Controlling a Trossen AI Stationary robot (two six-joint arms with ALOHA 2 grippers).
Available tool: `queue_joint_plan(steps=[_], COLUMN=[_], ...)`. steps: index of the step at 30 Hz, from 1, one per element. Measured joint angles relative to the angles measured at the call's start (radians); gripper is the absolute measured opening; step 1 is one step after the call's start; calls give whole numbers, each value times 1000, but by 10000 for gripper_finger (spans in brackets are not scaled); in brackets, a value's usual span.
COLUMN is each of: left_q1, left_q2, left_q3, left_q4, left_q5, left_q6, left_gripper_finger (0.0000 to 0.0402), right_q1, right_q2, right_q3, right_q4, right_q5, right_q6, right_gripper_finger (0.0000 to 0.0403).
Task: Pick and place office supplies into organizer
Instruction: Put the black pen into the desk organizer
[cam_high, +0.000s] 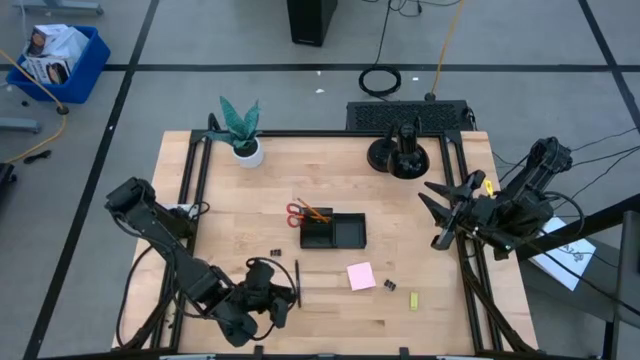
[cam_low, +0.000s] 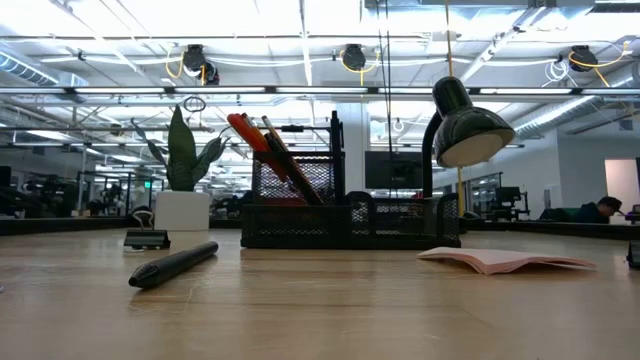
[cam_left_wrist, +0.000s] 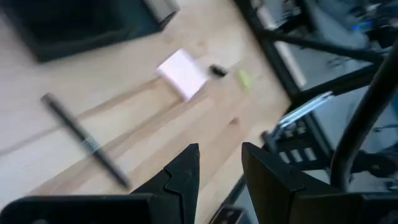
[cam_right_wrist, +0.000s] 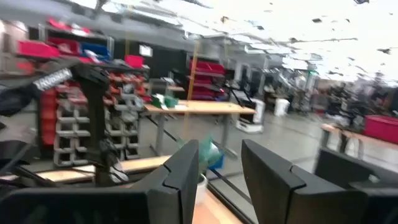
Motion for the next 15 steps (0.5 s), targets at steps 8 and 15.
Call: queue_joint_plan(steps=[8,15], left_q1=[6,22], left_q2=[-1,-1], left_q3=[1,1], left_q4=[-173,-278], left_q5=[88,163], left_q6=[-149,-222], left_gripper_finger=[124,124], right_q1=[0,0], right_q2=[0,0], right_q3=[0,0], right_q4=[-9,-9], right_q5=[33,32], right_q6=[-31,-30], right_gripper_finger=[116,116])
